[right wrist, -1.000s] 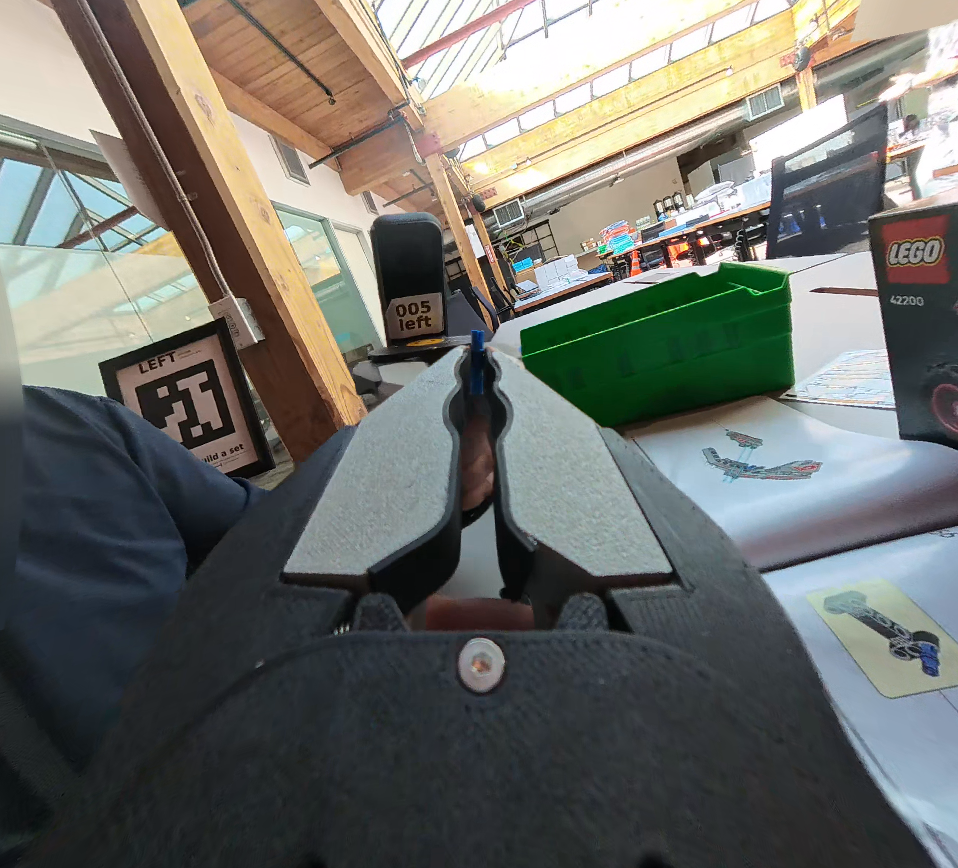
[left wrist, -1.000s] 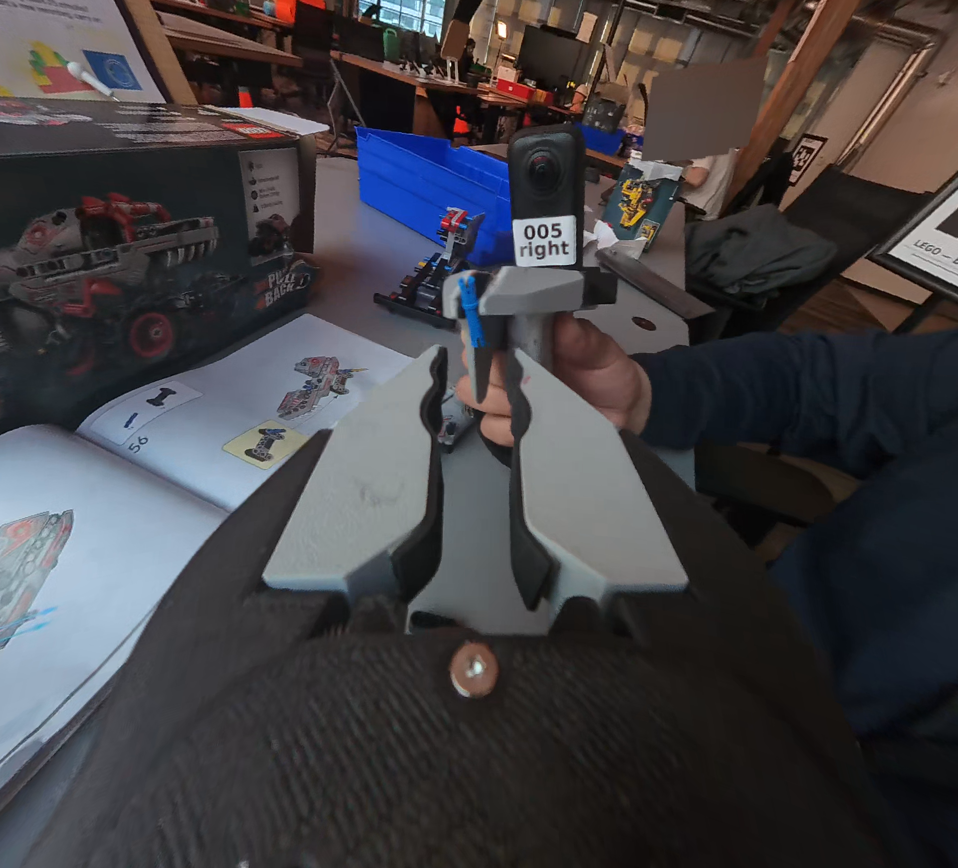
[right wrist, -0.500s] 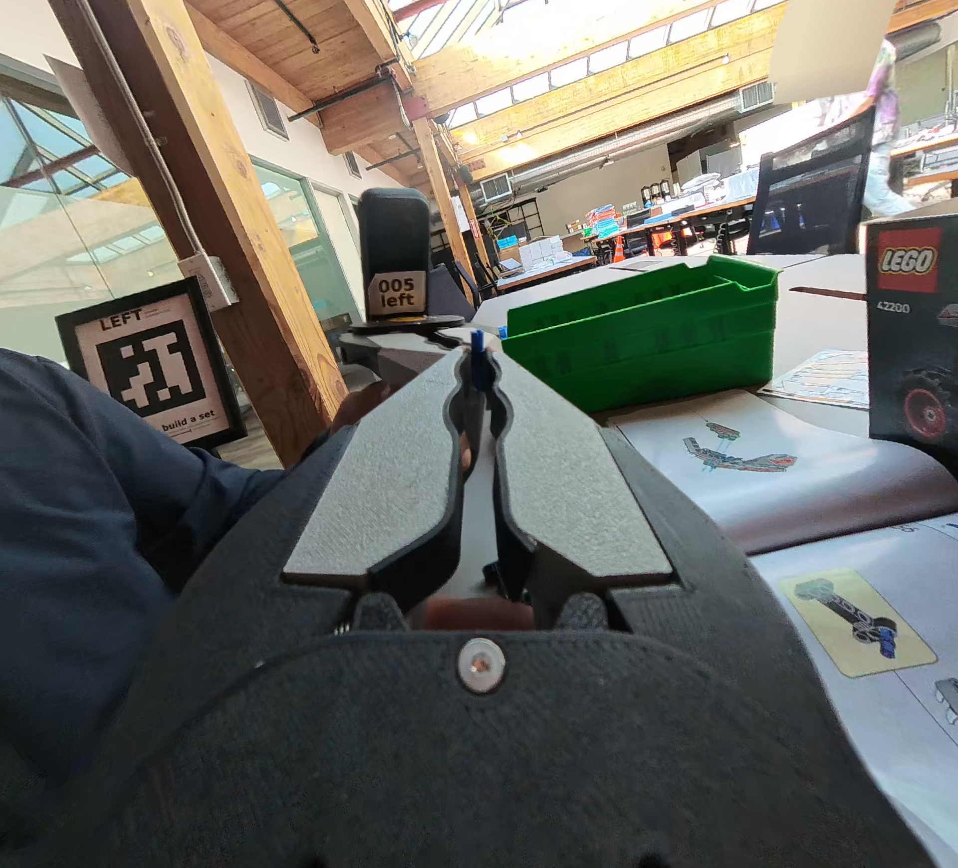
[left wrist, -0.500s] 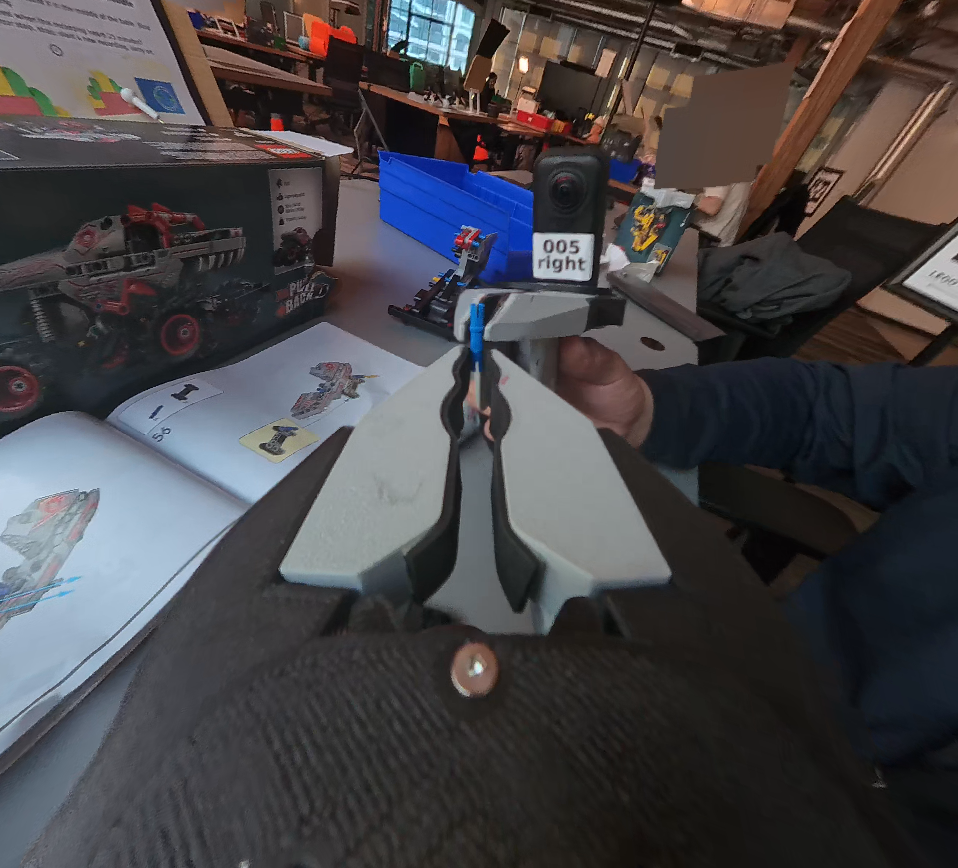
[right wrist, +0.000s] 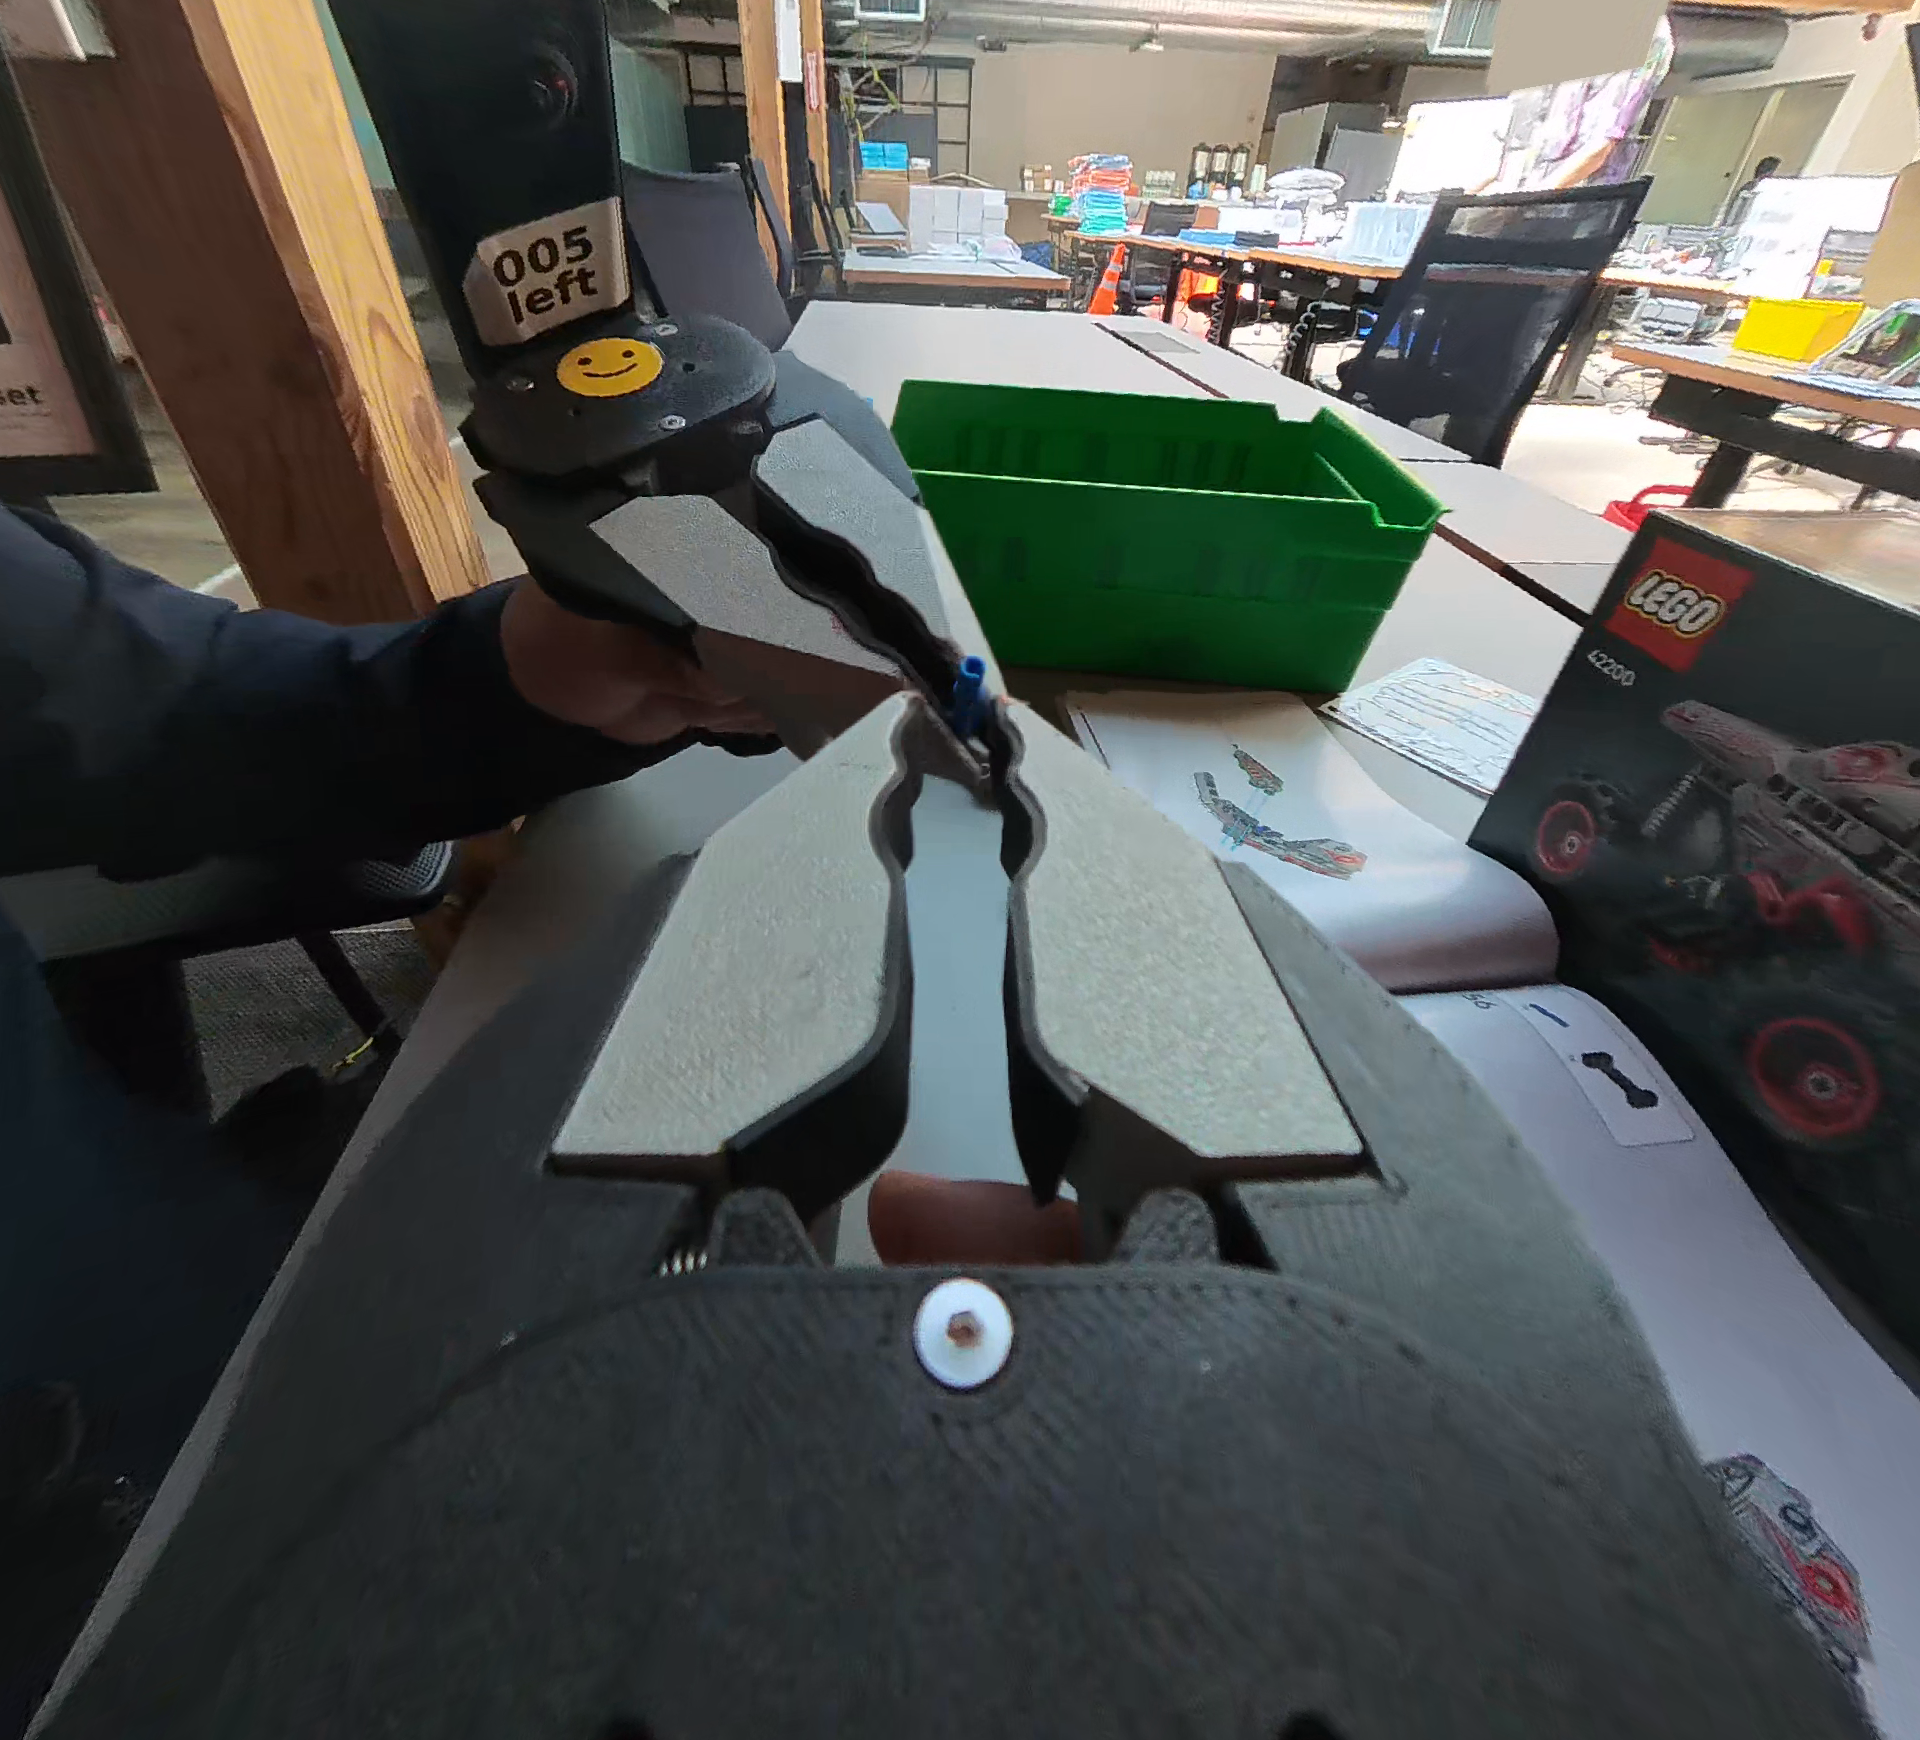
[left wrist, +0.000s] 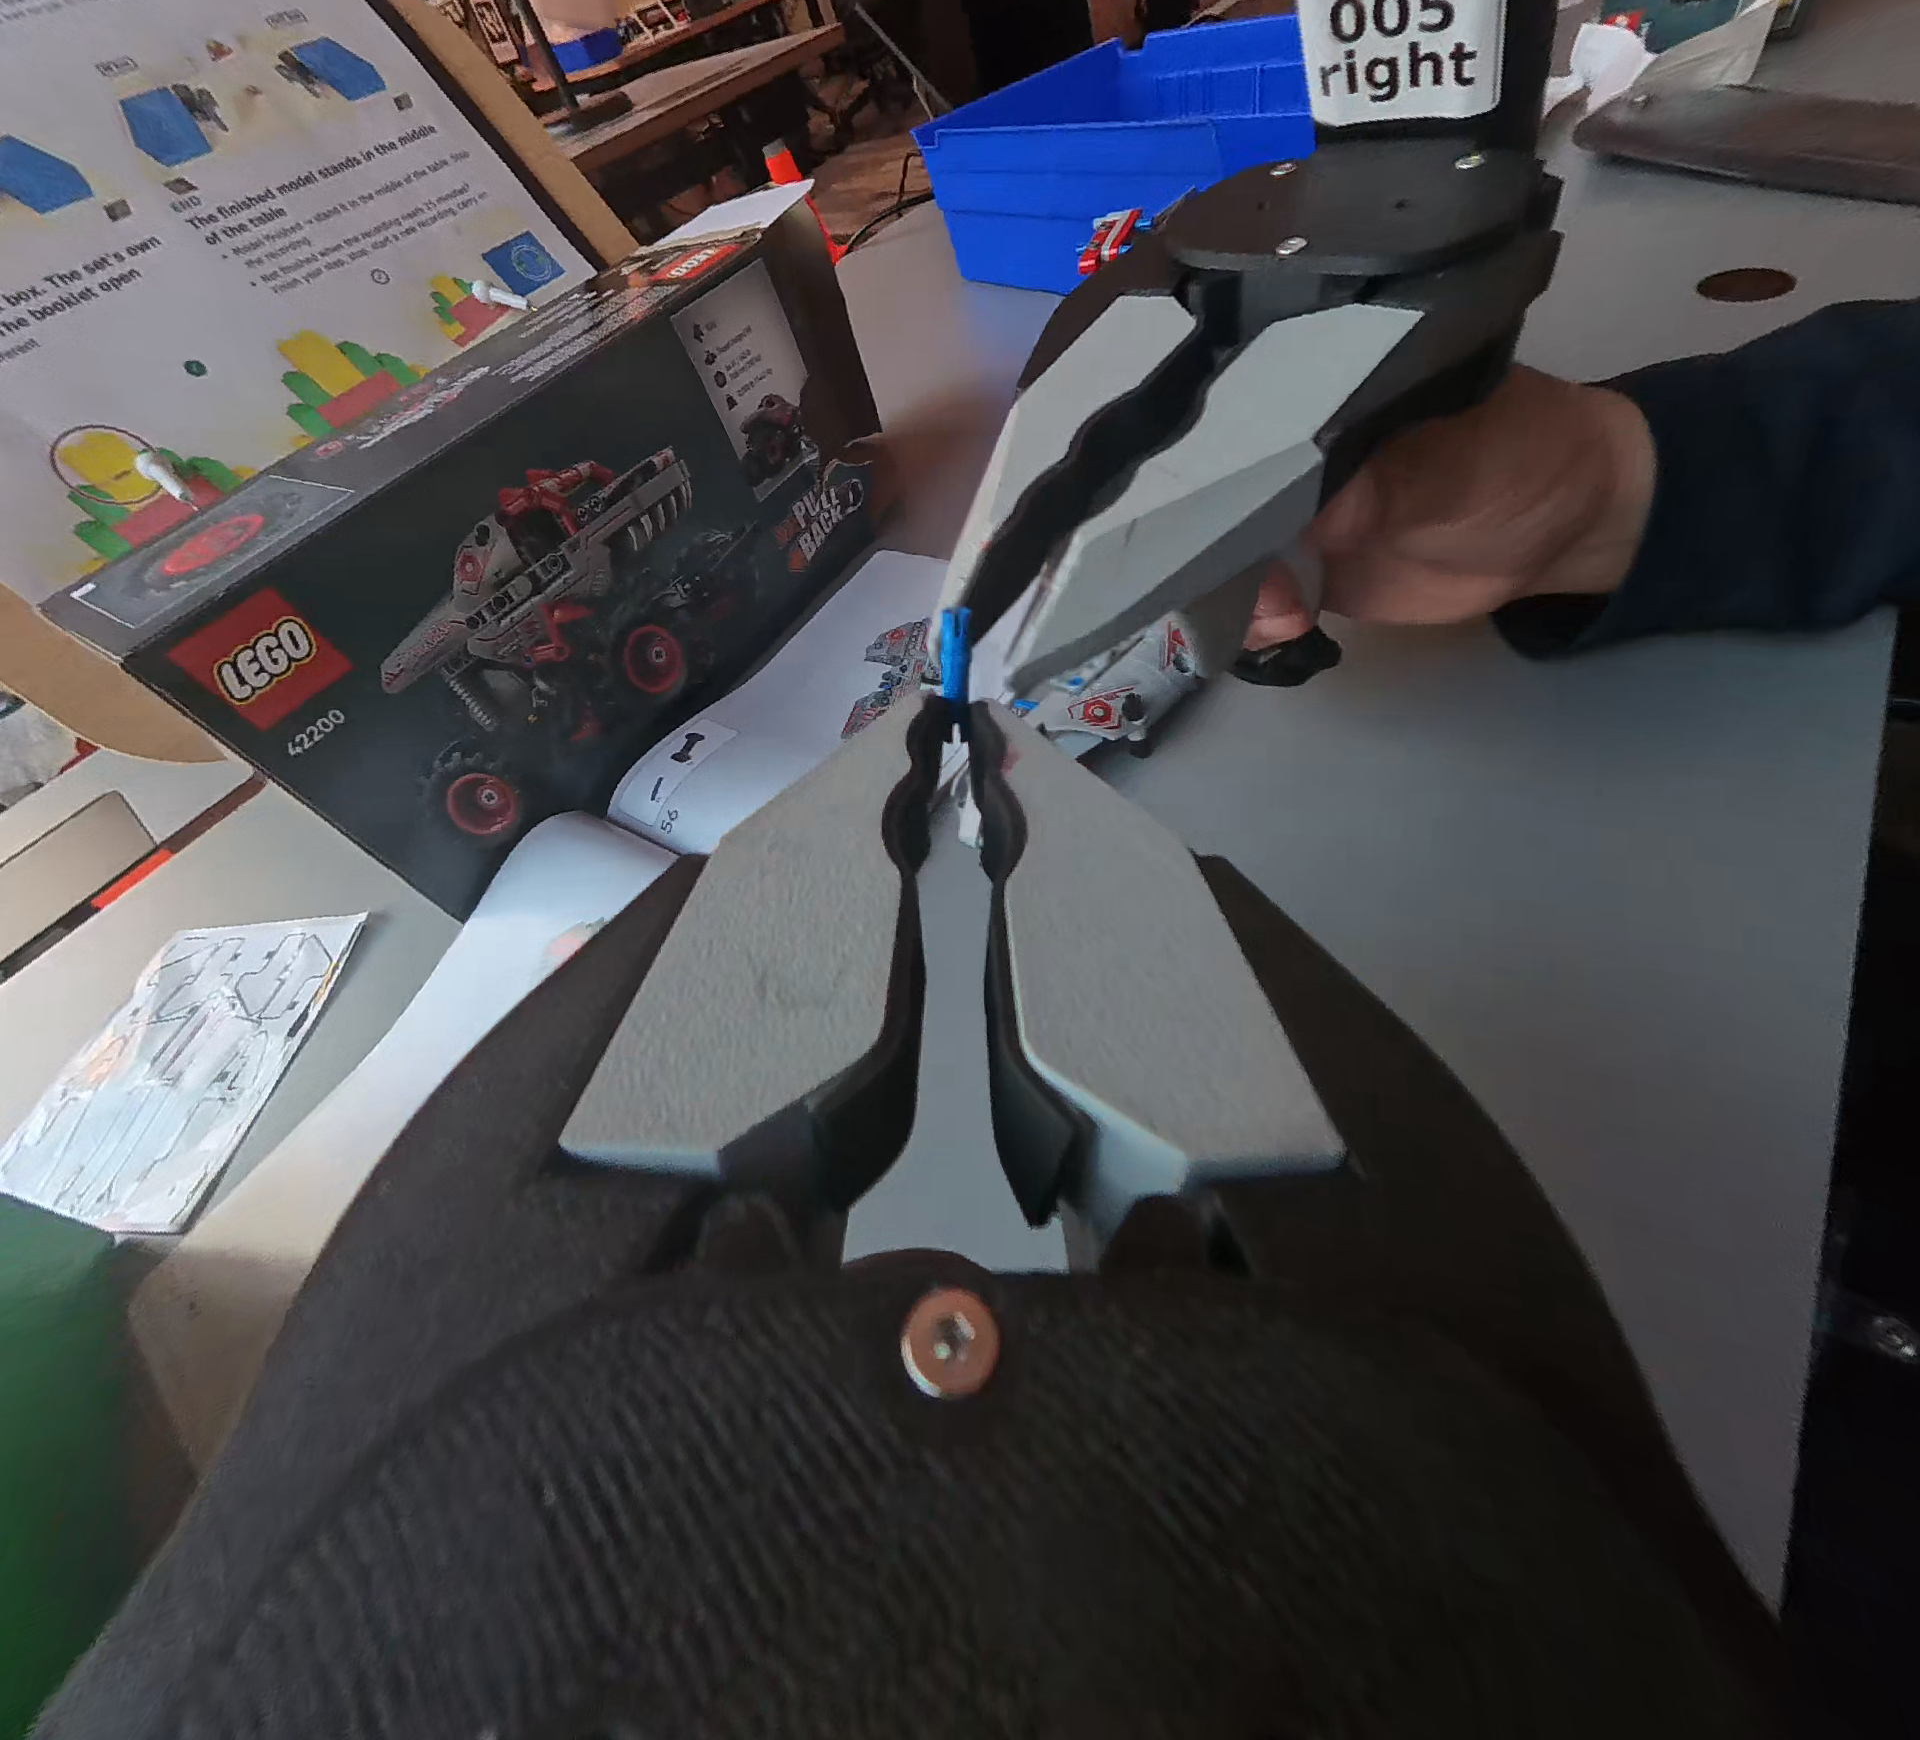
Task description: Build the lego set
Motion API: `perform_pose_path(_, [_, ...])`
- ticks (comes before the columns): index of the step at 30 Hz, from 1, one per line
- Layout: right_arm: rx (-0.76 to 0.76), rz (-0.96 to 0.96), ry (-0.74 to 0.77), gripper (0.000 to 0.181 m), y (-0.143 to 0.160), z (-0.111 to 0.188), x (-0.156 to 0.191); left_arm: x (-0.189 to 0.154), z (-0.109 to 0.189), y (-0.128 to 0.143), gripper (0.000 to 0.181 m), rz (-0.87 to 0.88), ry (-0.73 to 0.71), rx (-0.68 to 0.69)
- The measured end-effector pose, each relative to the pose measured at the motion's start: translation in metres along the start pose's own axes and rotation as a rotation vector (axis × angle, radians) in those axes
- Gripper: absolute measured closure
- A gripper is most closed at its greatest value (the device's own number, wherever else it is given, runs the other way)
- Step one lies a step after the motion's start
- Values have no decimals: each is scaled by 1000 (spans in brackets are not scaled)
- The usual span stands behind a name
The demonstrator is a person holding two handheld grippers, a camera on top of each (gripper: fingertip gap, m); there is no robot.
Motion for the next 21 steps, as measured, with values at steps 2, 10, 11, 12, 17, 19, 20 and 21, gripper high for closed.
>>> perform_pose_path(2, [-8, 10, 14, 177, -1, 1, 0, -2, 0, 2, 180, 2, -2, -7])
perform_pose_path(10, [20, 4, 12, 179, 1, 0, -1, -5, -6, 5, 179, -11, -10, 11])
perform_pose_path(11, [28, 5, 13, 179, 2, -1, -1, -5, -7, 6, 179, -6, -5, 12])
perform_pose_path(12, [34, 8, 15, 179, 2, -1, -1, -5, -7, 6, 179, -3, -3, 14])
perform_pose_path(17, [48, 10, 21, 178, 4, -1, -2, -4, -8, 8, 179, 0, -4, 18])
perform_pose_path(19, [53, 10, 21, 178, 4, -1, -2, -4, -9, 8, 179, -3, -5, 19])
perform_pose_path(20, [55, 11, 20, 178, 4, -1, -3, -4, -8, 8, 179, -5, -6, 19])
perform_pose_path(21, [56, 11, 19, 178, 4, -1, -2, -4, -8, 8, 179, -5, -6, 20])
Point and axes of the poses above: each gripper's, where its closed fingertips meet, z back along the fingers, y out of its underside, x = y × z across the jaws, the point moved 10 cm from there along z, back along the fingers, and after that the axes turned 4 degrees about -x, right-handed, at the moved point
